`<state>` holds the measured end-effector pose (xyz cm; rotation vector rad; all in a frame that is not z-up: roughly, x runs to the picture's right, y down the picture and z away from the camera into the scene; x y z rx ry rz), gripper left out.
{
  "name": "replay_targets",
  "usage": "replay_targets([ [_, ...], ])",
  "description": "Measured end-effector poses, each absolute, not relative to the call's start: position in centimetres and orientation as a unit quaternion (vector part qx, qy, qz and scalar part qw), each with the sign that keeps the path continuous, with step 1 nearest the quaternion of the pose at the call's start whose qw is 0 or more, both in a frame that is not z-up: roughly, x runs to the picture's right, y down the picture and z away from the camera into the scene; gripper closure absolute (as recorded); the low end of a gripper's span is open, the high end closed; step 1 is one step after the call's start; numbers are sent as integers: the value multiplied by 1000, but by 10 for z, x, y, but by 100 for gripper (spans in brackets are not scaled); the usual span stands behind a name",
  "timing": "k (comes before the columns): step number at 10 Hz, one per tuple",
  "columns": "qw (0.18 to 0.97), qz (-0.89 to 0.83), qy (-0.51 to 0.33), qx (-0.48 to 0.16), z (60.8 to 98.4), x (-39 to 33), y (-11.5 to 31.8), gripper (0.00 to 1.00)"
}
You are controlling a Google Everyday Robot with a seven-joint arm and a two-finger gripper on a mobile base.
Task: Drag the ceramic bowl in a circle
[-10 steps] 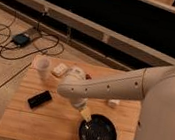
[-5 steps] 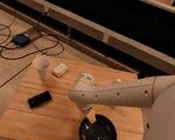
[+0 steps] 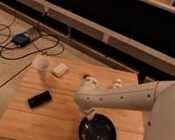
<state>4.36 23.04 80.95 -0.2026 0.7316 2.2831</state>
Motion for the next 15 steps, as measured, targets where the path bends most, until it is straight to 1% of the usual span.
replay_targets([
  [1,358,886,284,-80,810,46,231,79],
  [2,357,885,286,-80,810,47,232,90],
  [3,354,887,287,-79,809,51,230,98],
  [4,352,887,288,-76,808,56,229,100],
  [6,352,889,285,-65,805,64,214,100],
  [9,362,890,273,-51,809,62,180,100],
  [12,388,883,258,-57,813,26,157,100],
  [14,410,873,254,-68,810,-7,155,100],
  [15,429,864,251,-79,805,-31,161,100],
])
